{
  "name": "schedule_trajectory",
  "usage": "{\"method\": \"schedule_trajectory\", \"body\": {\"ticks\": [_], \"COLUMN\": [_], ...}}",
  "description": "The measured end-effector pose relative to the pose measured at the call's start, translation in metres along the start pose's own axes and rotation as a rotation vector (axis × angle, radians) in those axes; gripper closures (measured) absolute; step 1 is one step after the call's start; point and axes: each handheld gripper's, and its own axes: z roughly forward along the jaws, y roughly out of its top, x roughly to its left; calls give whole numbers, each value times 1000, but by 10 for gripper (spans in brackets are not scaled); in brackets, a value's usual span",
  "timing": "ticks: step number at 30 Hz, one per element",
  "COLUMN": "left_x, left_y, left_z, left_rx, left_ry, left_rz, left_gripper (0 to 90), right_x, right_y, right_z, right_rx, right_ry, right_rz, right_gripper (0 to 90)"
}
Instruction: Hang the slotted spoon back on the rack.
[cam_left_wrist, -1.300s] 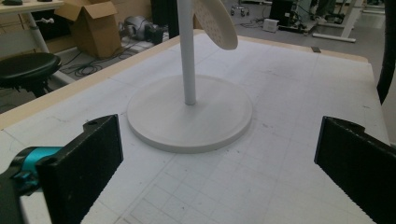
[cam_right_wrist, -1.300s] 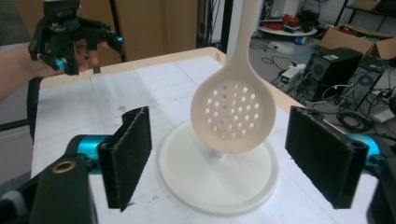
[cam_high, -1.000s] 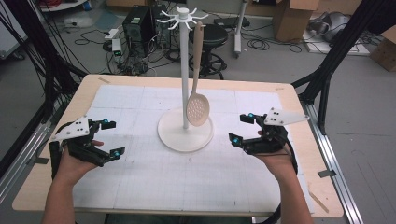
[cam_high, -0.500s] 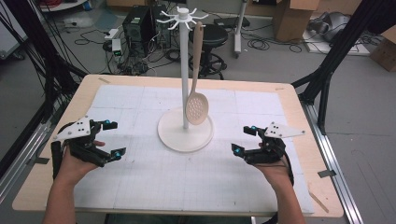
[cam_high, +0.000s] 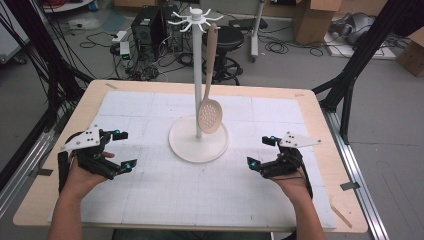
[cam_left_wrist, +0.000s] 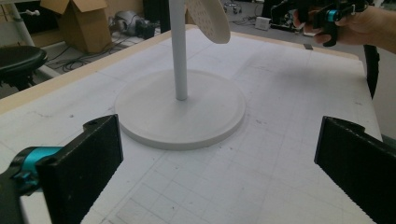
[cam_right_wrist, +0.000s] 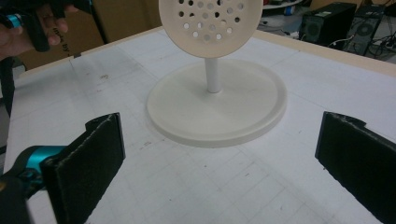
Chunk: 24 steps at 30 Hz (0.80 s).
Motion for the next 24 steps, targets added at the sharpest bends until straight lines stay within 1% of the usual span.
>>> {"method": "schedule_trajectory", "body": {"ticks": [4, 8, 9, 12, 19, 24], "left_x": [0, -1, -1, -1, 0, -1], "left_y": [-2, -2, -1, -1, -2, -2], "left_z": [2, 2, 2, 2, 2, 3], "left_rx": [6, 5, 5, 7, 11, 11], "left_ry": [-5, -8, -8, -8, -2, -6], "left_rz": [-2, -2, 1, 1, -2, -2], "left_gripper": [17, 17, 17, 16, 17, 17], "right_x": [0, 2, 2, 2, 1, 1], "right_y": [-1, -1, -1, -1, -2, -2], "right_z": [4, 5, 5, 5, 5, 5], "right_rx": [23, 35, 34, 33, 36, 42], "right_ry": [5, -1, 0, -3, 0, -2], "right_rz": [-4, -7, -14, -14, -5, -8], "right_gripper": [6, 6, 6, 6, 6, 6]}}
